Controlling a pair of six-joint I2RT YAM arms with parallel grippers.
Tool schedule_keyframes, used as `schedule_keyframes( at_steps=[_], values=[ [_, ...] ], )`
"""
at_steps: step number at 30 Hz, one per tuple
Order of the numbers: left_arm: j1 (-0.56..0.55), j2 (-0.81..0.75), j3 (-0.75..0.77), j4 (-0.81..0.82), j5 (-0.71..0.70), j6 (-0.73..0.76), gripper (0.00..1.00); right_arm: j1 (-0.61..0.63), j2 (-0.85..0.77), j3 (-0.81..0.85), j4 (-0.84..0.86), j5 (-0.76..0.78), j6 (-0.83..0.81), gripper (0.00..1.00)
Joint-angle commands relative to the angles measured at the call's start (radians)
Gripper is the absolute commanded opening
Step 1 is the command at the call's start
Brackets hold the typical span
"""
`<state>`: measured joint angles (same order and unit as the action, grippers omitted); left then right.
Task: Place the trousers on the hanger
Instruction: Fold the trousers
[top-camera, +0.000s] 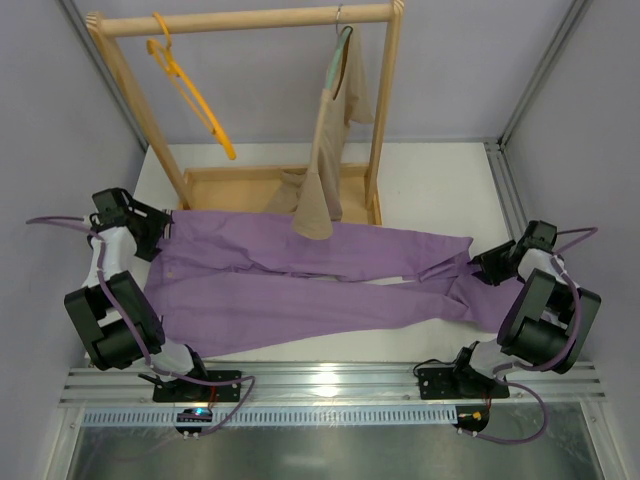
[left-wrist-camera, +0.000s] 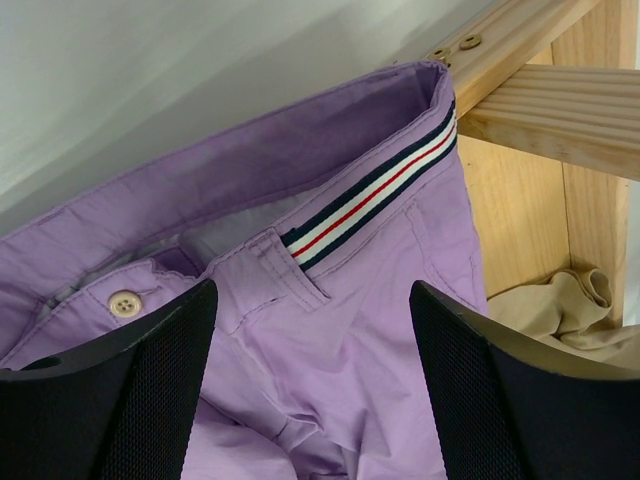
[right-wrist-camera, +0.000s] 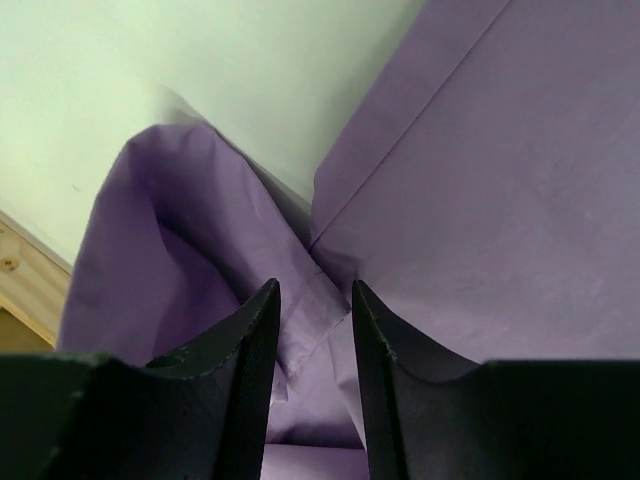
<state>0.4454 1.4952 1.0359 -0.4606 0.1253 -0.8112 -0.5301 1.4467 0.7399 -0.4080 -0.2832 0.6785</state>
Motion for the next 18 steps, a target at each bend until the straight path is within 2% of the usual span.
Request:
schedule_keyframes(
  at_steps=[1,15,18],
  values=[
    [-0.002,-0.004,-0.011,0.034,0.014,0.007,0.78,0.001,-0.011,-0.036,0.11,-0.086,-0.037,0.37],
    [-0.001,-0.006,0.0,0.019,0.007,0.012,0.78,0.001,-0.029,-0.063,0.146,-0.008,-0.089,0.33],
    [-0.002,-0.001,0.013,-0.002,0.004,0.021,0.78,0.001,-0.02,-0.054,0.163,-0.004,-0.108,0.22]
  ],
)
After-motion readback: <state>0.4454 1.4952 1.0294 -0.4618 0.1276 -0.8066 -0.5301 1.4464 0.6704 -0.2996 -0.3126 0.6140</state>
